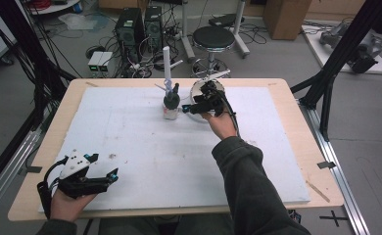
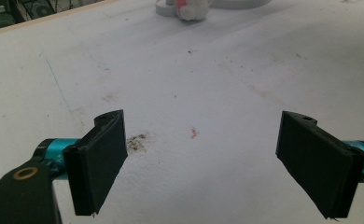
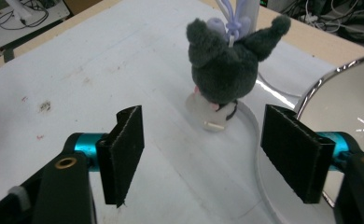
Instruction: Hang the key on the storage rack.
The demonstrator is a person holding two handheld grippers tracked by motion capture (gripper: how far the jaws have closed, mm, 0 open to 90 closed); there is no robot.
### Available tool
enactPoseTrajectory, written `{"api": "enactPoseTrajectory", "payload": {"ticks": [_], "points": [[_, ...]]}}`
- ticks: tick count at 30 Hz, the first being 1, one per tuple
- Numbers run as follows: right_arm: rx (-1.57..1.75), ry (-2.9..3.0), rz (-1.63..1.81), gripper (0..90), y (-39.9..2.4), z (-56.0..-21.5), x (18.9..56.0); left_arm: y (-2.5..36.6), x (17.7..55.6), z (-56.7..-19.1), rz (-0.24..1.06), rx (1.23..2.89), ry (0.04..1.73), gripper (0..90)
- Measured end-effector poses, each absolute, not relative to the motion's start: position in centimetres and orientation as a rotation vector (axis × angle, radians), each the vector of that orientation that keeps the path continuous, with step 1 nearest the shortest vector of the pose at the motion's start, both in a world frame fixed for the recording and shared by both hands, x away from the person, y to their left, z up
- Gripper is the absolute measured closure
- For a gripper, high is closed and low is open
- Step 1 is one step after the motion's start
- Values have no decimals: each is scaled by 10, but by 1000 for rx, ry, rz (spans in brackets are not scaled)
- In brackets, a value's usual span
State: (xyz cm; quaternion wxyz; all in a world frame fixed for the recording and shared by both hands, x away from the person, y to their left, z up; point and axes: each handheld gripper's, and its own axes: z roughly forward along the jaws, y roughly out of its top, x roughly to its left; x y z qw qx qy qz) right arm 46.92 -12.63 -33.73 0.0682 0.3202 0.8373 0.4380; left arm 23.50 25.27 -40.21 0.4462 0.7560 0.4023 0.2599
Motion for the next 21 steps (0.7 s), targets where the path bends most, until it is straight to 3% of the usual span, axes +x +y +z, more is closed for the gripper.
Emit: {"api": "enactPoseTrajectory", "payload": {"ticks": [21], "points": [[985, 2506, 1388, 190, -143, -346, 448, 251, 235, -402, 638, 1873, 1001, 166]]}}
